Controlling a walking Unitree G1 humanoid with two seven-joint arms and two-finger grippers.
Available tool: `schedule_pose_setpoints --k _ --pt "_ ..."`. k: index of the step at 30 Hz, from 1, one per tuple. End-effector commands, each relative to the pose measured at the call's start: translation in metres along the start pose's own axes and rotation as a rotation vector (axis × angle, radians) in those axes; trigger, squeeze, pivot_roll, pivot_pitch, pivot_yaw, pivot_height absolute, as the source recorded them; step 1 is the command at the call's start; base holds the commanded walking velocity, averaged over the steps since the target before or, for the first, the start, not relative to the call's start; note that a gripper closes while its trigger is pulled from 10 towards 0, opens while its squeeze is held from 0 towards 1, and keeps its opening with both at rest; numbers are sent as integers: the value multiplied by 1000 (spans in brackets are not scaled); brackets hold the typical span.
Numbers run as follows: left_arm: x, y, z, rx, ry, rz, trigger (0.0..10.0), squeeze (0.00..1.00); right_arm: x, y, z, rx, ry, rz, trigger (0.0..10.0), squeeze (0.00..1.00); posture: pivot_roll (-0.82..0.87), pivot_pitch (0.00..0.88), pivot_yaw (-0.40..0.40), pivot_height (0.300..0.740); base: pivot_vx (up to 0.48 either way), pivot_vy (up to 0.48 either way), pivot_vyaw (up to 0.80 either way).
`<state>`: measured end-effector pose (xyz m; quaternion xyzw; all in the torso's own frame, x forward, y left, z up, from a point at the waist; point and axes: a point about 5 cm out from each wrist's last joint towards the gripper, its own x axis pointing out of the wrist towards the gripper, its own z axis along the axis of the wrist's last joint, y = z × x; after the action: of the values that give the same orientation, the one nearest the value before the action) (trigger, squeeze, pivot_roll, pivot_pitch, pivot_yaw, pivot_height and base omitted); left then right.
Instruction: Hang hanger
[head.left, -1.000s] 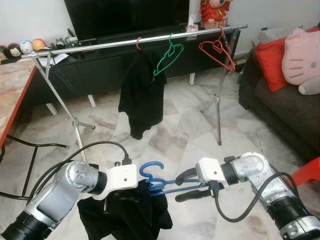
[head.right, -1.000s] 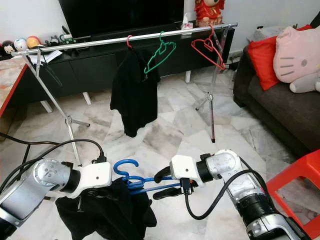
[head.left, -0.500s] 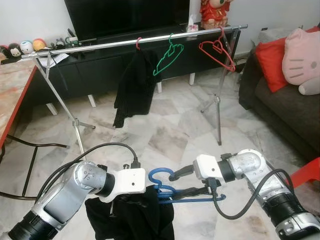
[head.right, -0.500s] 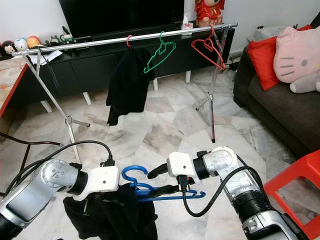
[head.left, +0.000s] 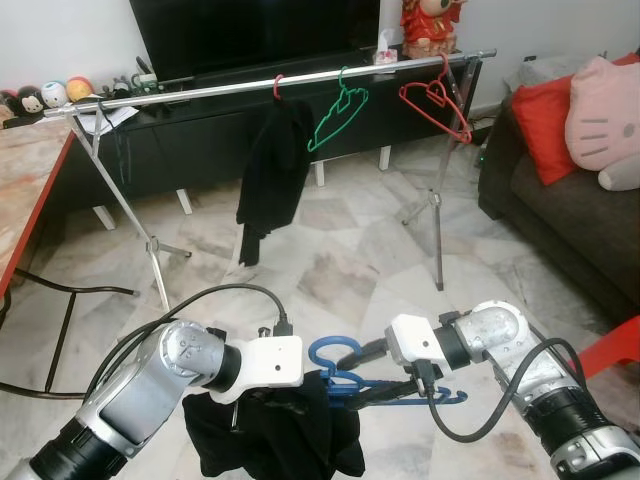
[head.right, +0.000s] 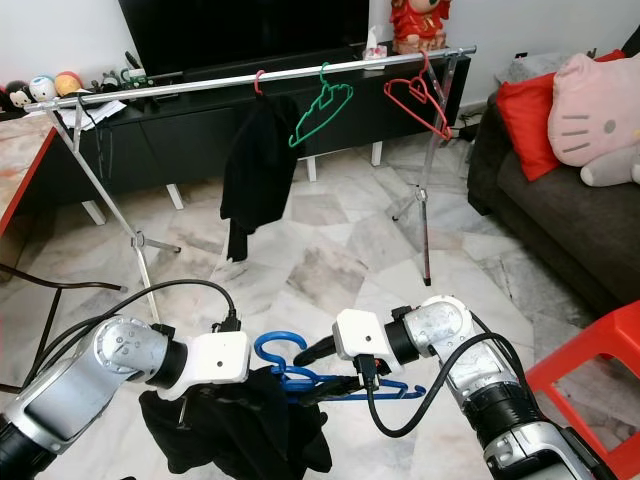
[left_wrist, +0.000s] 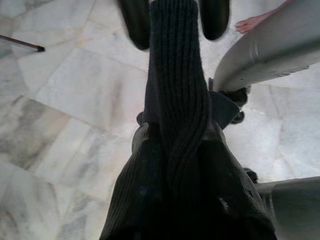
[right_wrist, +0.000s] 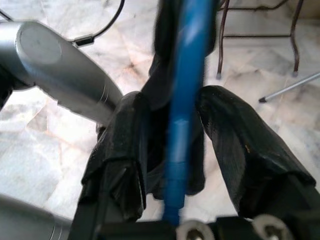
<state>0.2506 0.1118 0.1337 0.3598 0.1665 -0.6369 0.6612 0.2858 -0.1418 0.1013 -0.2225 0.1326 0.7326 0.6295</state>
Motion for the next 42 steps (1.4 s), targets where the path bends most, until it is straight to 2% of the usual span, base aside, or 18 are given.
schedule_pose_setpoints --k 1,35,37,38,42 --pt "-4 5 3 31 9 27 10000 0 0 -2 0 -12 22 4 0 0 -139 0 49 740 0 0 0" --pt "-4 9 6 35 -6 48 10000 0 5 -4 -7 17 15 -62 0 0 -132 0 54 740 0 0 0" --pt "-6 9 6 25 -15 40 10000 561 6 -4 -8 20 17 -67 0 0 -130 0 55 740 0 0 0" --pt "-6 9 6 24 -17 40 10000 1000 6 -4 -8 21 16 -68 0 0 -130 0 55 740 0 0 0" --pt "-6 10 6 28 -16 45 10000 1000 7 -4 -9 25 15 -77 0 0 -129 0 56 740 0 0 0"
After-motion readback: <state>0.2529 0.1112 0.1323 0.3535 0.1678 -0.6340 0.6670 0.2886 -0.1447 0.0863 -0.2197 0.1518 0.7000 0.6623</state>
